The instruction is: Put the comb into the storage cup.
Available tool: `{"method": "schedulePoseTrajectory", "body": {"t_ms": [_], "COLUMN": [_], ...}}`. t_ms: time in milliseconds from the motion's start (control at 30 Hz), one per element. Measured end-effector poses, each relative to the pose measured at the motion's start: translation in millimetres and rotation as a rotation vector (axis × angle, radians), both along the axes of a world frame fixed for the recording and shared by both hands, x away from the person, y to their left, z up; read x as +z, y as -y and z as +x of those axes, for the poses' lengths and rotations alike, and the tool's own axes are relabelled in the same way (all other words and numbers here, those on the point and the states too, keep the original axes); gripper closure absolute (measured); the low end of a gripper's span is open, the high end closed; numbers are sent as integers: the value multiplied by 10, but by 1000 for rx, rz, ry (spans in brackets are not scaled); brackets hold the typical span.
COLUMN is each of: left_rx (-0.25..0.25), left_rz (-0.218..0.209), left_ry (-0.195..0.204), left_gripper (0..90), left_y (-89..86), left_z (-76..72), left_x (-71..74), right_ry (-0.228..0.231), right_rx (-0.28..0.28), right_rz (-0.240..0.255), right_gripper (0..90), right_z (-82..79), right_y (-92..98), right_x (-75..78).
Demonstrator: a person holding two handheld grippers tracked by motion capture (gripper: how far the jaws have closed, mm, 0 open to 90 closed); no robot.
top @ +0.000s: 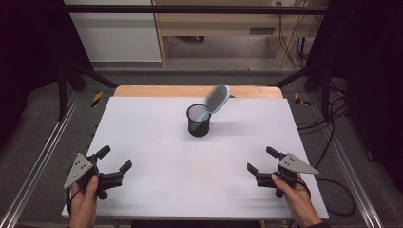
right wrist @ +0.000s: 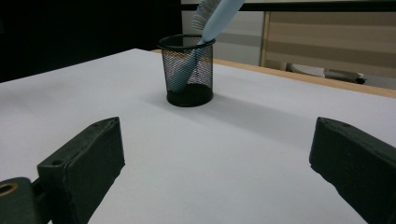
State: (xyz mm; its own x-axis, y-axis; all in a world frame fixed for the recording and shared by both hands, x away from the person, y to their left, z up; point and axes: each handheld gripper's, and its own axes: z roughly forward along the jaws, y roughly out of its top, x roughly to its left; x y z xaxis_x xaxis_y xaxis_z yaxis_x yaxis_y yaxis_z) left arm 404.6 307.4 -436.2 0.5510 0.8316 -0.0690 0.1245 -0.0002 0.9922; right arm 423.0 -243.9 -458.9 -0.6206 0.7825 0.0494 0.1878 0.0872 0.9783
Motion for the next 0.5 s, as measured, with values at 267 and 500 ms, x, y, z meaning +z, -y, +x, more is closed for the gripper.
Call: {"method": "schedulePoseTrajectory", "body": {"t_ms": [267,500], "left_rx": [-8,-8], "left_rz": [-3,2], "left_ry": [4,4], "left_gripper": [13,13], "left_y": [69,99], "left_z": [-1,-7], "left_x": [3,3], "right_ry": [6,21], "right_rx": [45,62], "right_rz": [-18,-62], "right_gripper": [34,35], "right_z": [50,-9], "right_y": [-143,-145], "right_x": [-1,-26]}}
